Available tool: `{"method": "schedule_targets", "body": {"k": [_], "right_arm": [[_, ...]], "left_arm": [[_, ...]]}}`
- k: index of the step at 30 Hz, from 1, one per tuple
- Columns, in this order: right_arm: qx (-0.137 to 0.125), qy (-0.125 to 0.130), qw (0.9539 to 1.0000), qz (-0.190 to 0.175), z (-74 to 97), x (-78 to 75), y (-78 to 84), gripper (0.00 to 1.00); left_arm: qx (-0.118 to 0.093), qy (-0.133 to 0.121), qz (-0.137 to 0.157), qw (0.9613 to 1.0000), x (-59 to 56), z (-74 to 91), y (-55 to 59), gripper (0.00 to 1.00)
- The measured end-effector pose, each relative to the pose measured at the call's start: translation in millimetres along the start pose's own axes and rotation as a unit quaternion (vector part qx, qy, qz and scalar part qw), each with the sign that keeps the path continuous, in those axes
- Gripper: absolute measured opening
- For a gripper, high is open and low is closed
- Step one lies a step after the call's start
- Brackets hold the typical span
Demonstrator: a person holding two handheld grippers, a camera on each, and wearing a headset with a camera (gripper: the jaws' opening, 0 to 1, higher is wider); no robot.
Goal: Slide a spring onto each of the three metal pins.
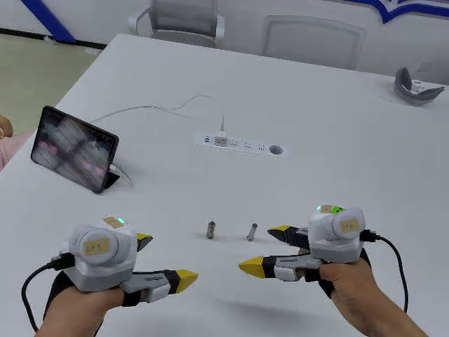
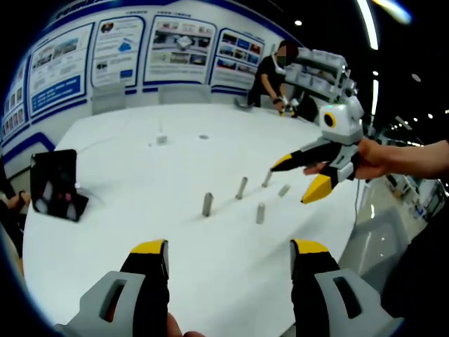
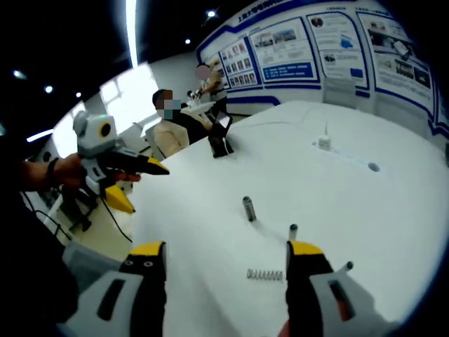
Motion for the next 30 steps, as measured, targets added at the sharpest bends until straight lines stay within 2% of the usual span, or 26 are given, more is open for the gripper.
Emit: {"method": "schedule_targets", "body": {"k": [10,17,30], "right_arm": [[-0.004,0.005,0.9998,-0.017,16.3,1.2,19.1,0.74],[-0.011,0.010,0.9995,-0.028,26.3,-0.3,26.9,0.76],[-0.009,0.021,0.9990,-0.038,46.5,-5.3,43.4,0.79]], "left_arm": [[0.008,0.008,-0.005,0.9999,-7.8,-10.5,-2.0,0.73],[0.014,0.010,-0.011,0.9998,-11.6,-16.1,-4.9,0.74],[0.024,0.023,-0.020,0.9992,-29.3,-35.3,-11.0,0.75]]}}
Point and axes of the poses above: the centre of the closed fingertips' face, and the gripper's own axes: z roughly backward along the fingers, x roughly to its left, y roughly out of its underside, the point moved 4 cm from there along z, roughly backward along the fingers, and after that the axes turned 7 degrees about x, right-handed, at the moved point
